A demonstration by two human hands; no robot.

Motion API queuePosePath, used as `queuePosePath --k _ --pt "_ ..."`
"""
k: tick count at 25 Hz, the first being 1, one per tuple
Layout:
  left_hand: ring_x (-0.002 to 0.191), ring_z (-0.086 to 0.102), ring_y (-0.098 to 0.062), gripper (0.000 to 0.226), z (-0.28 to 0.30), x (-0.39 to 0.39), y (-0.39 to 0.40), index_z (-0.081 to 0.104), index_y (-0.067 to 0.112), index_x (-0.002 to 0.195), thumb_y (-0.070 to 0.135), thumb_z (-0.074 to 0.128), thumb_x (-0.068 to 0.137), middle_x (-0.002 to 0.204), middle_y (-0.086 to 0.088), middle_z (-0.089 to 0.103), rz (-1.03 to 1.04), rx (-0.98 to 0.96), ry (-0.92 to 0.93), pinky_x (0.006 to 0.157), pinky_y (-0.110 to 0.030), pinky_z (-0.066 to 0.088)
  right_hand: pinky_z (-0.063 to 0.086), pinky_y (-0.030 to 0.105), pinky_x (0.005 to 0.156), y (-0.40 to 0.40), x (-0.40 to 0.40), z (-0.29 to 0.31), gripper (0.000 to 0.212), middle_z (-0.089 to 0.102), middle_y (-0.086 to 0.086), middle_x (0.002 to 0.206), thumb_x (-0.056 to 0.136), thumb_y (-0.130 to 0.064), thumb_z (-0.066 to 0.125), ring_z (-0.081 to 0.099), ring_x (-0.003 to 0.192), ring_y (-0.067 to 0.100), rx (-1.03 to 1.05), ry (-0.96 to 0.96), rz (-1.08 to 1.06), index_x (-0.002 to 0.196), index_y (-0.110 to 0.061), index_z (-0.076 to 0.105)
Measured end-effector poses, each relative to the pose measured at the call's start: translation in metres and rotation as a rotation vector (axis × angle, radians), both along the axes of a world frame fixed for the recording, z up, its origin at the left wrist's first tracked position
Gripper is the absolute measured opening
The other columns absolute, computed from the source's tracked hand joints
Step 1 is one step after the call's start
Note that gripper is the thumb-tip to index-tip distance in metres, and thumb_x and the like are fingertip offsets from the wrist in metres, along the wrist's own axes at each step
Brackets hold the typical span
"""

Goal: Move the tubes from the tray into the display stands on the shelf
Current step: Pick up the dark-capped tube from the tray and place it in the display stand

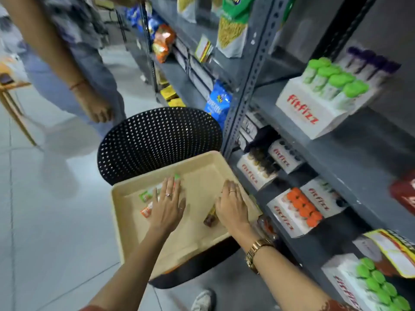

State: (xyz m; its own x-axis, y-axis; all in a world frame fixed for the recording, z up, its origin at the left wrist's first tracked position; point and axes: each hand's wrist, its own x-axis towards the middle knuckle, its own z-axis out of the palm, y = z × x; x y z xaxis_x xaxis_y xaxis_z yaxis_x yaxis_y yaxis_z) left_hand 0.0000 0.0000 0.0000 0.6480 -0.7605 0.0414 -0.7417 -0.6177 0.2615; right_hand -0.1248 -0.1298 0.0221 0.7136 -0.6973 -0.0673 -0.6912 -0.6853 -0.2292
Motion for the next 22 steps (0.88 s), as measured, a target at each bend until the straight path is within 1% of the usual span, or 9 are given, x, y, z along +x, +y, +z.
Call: queuePosePath --k 1,3,4,6,9,13,16,19,22 --pt "0.144 0.013 -0.029 0.060 -0.012 0.003 0.002 0.015 0.009 0.147 0.035 0.037 0.097 0.157 -0.012 0.013 0.009 0.089 0.042 0.115 -0.050 0.015 0.033 0.036 0.109 0.001 0.005 -0.007 0.060 0.037 0.022 0.146 0.096 -0.029 0.039 0.033 0.136 0.029 0.030 0.041 -0.046 0.143 0.003 0.021" --pt "0.146 0.001 -0.026 0.066 -0.032 0.007 0.005 0.003 0.011 0.148 0.039 0.035 0.097 0.158 -0.010 0.001 -0.028 0.159 0.118 0.117 -0.044 0.005 0.048 0.034 0.090 0.002 0.011 -0.021 0.058 0.053 0.023 0.130 0.095 -0.028 0.041 0.051 0.120 0.031 0.036 0.070 -0.109 0.139 0.006 0.026" --pt "0.145 -0.003 -0.026 0.068 -0.043 0.008 0.008 -0.001 0.011 0.147 0.041 0.034 0.097 0.158 -0.010 -0.004 -0.058 0.203 0.157 0.118 -0.043 0.002 0.051 0.033 0.081 0.002 0.013 -0.028 0.058 0.059 0.022 0.122 0.094 -0.028 0.041 0.057 0.111 0.030 0.046 0.101 -0.122 0.138 0.007 0.027" --pt "0.145 -0.009 -0.026 0.068 -0.064 0.005 0.011 -0.005 0.011 0.147 0.043 0.030 0.098 0.158 -0.009 -0.010 -0.118 0.293 0.187 0.118 -0.041 -0.001 0.051 0.032 0.072 0.005 0.018 -0.038 0.055 0.065 0.020 0.111 0.094 -0.029 0.043 0.063 0.099 0.031 0.117 0.154 -0.168 0.134 0.008 0.030" --pt "0.145 -0.011 -0.025 0.069 -0.087 0.003 0.014 -0.009 0.012 0.147 0.045 0.026 0.097 0.158 -0.006 -0.013 -0.137 0.405 0.251 0.118 -0.042 0.001 0.048 0.031 0.069 0.004 0.026 -0.050 0.052 0.068 0.019 0.104 0.092 -0.030 0.052 0.065 0.094 0.033 0.333 0.094 -0.366 0.128 0.004 0.036" --pt "0.144 -0.016 -0.023 0.072 -0.103 0.001 0.015 -0.015 0.016 0.145 0.051 0.024 0.096 0.156 -0.001 -0.020 -0.136 0.452 0.303 0.117 -0.044 -0.003 0.048 0.029 0.073 -0.001 0.034 -0.063 0.050 0.064 0.019 0.114 0.088 -0.030 0.060 0.063 0.100 0.032 0.543 0.063 -0.613 0.122 0.003 0.046" --pt "0.143 -0.018 -0.022 0.072 -0.107 0.001 0.015 -0.018 0.017 0.144 0.054 0.021 0.095 0.155 0.000 -0.023 -0.122 0.449 0.315 0.116 -0.044 -0.006 0.054 0.029 0.075 -0.004 0.035 -0.075 0.038 0.068 0.017 0.109 0.086 -0.027 0.062 0.067 0.094 0.031 0.593 0.079 -0.659 0.112 0.001 0.057" --pt "0.143 -0.020 -0.021 0.072 -0.105 0.001 0.012 -0.018 0.018 0.145 0.054 0.021 0.095 0.155 0.002 -0.023 -0.116 0.473 0.338 0.116 -0.043 -0.007 0.058 0.038 0.080 -0.006 0.036 -0.080 0.030 0.070 0.018 0.104 0.086 -0.023 0.059 0.068 0.090 0.033 0.646 0.062 -0.660 0.105 0.001 0.063" --pt "0.143 -0.018 -0.020 0.073 -0.099 0.002 0.008 -0.016 0.017 0.145 0.052 0.024 0.096 0.155 0.002 -0.022 -0.108 0.476 0.359 0.117 -0.043 -0.004 0.057 0.034 0.077 -0.006 0.033 -0.076 0.029 0.070 0.017 0.105 0.089 -0.023 0.057 0.068 0.092 0.032 0.628 0.059 -0.617 0.104 0.000 0.063"
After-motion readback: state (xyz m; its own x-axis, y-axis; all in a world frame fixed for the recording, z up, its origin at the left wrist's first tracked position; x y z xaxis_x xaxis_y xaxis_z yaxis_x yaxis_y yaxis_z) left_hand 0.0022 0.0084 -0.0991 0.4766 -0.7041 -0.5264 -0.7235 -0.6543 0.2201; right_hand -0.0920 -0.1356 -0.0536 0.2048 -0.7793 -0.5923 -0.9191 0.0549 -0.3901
